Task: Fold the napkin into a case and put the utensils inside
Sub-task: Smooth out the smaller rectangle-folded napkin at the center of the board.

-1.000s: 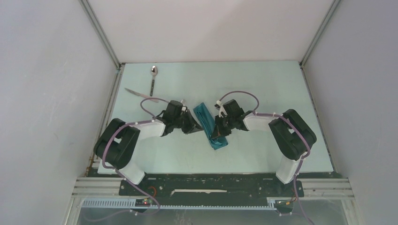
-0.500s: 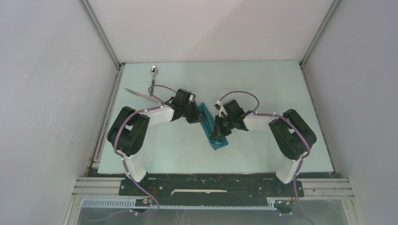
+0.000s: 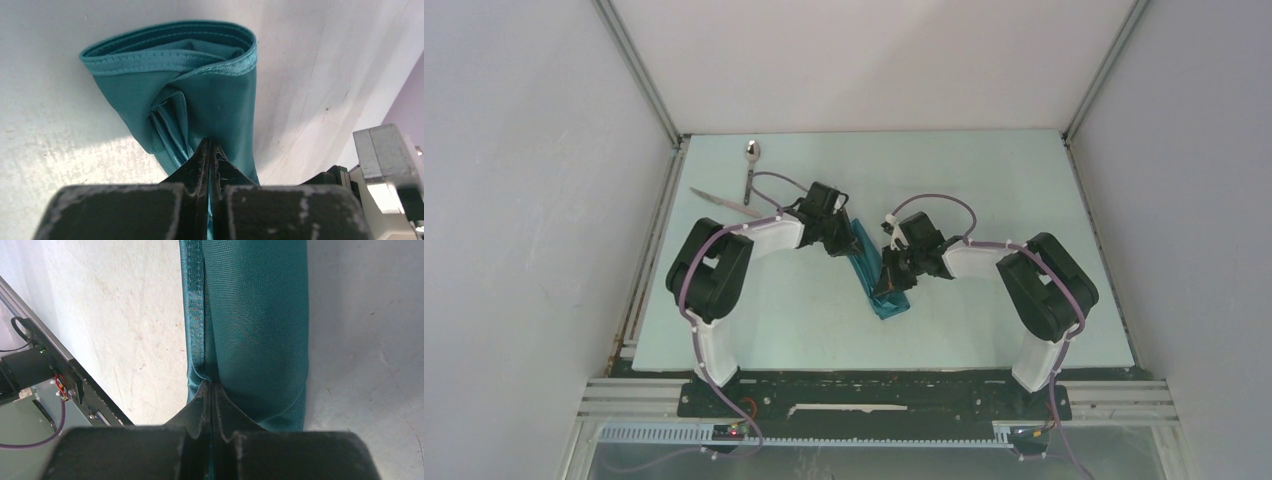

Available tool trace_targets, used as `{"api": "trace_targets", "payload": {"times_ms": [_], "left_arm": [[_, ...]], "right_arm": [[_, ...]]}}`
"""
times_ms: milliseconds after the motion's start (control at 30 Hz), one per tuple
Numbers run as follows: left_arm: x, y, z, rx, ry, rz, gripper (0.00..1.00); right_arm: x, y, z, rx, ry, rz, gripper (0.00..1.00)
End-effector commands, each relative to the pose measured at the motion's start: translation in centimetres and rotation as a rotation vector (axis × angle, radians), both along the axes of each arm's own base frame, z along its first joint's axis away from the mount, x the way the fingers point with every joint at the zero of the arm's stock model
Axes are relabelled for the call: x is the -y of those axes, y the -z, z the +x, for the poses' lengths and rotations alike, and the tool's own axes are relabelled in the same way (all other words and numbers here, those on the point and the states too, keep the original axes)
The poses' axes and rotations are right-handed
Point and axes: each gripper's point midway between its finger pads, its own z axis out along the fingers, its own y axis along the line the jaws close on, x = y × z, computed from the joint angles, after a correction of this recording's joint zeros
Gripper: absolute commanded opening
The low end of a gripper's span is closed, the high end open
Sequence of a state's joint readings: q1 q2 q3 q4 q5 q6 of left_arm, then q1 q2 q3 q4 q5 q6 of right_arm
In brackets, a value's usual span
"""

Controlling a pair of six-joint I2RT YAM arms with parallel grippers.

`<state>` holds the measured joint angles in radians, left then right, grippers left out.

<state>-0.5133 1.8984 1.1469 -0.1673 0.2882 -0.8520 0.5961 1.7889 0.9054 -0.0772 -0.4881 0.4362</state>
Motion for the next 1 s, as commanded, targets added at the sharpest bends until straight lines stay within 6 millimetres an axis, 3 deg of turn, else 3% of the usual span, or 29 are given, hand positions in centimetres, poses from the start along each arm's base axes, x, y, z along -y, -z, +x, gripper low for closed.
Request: {"api": "trace_targets", "payload": {"times_ms": [0,267,400,633,800,900,967], "left_arm": [[-0.3,-0.9,1.2,0.048,0.010,0.090,0.01],[-2.8,0.5,1.4,0.024,0.010,0.260,0.00],[-3.4,0.1,1.6,0.045,0.032,0.306,0.01],[-6.8,-0.9,0.8,0.087,-0.014,0.432,0.00],[-3.8,-4.8,1.0,0.189,0.042,0.291,0.10],[-1.4,-5.8,1.0,0.176,0.078,0.183,0.10],[-0.7,-5.4,1.0,0.159,0.086,0.172,0.08]], "right_arm": [[0.5,0.2,-0.1,0.016,0.009,-0.029,0.01],[0.5,0.2,-0.2,0.016,0.007,-0.030,0.01],[0.4,0.1,-0.2,0.018,0.006,-0.033,0.01],[0.4,0.1,-0.3,0.021,0.003,-0.032,0.01],[0.4,0.0,-0.3,0.022,0.002,-0.034,0.01],[0.3,0.0,-0.3,0.021,0.001,-0.031,0.01],[0.3,0.0,-0.3,0.021,0.002,-0.029,0.01]]}}
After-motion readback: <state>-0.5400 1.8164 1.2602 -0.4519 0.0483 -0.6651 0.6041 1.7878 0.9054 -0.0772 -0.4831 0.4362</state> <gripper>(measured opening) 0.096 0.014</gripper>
